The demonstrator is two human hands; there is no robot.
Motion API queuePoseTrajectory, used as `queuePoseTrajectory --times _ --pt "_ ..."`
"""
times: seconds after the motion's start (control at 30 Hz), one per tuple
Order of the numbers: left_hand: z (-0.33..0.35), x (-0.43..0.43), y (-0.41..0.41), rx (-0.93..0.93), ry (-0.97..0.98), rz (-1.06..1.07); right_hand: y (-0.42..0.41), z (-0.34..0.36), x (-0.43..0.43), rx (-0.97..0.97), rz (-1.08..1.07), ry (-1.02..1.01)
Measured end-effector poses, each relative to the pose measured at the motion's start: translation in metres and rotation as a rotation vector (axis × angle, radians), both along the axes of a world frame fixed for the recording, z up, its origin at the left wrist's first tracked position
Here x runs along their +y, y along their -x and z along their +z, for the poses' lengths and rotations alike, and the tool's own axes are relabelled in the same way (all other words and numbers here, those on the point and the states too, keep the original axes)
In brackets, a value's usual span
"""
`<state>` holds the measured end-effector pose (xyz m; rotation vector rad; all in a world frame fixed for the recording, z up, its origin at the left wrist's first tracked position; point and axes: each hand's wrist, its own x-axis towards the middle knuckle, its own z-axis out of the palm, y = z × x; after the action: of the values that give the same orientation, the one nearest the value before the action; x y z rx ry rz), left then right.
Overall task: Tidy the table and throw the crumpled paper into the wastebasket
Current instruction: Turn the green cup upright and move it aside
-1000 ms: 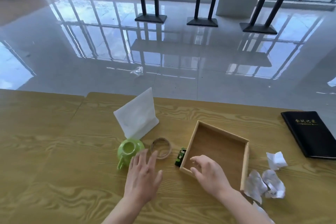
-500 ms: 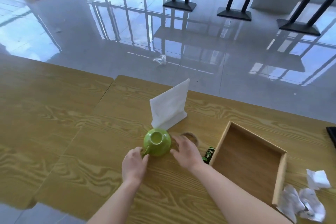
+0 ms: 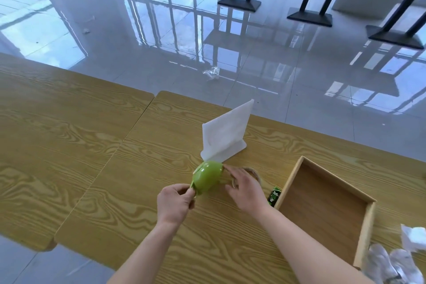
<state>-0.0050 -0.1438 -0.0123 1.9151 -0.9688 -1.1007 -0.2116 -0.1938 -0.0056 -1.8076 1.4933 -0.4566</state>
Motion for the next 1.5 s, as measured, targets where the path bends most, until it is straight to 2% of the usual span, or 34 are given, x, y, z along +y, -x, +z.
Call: queuePoseTrajectory --times 0.07,0.13,0.23,0.37,0.53,0.9,1.2,1.33,1.5 --pt "0.008 0.002 0.000 0.261 -0.083 0.064 0.006 0.006 -0.005 -0.060 -0.010 -0.022" --pt "0.013 0.005 0.000 0.405 -0.157 0.062 0.011 0.012 -0.011 -0.162 -0.033 -0.101" --pt "0.017 0.011 0.000 0.511 -0.242 0.029 0.014 0.015 -0.015 -0.244 -0.053 -0.208" --pt "0.010 0.021 0.004 0.538 -0.277 0.020 0.011 0.008 -0.010 -0.174 -0.080 -0.175" --pt "-0.004 0.035 0.008 0.408 -0.212 0.001 0.001 -0.001 -0.004 0.044 -0.062 -0.141" --pt "-0.011 0.059 -0.002 -0.217 0.015 -0.364 -0.013 -0.007 -0.012 0.232 -0.003 -0.180" --pt "-0.016 0.063 0.005 -0.188 -0.015 -0.274 -0.003 -0.001 0.003 0.118 -0.114 -0.207" --pt "-0.011 0.051 0.013 -0.047 -0.046 -0.129 0.008 -0.007 0.024 0.087 -0.172 -0.256" --pt "-0.009 0.037 0.021 0.013 -0.083 -0.112 0.006 -0.015 0.041 -0.013 -0.245 -0.331"
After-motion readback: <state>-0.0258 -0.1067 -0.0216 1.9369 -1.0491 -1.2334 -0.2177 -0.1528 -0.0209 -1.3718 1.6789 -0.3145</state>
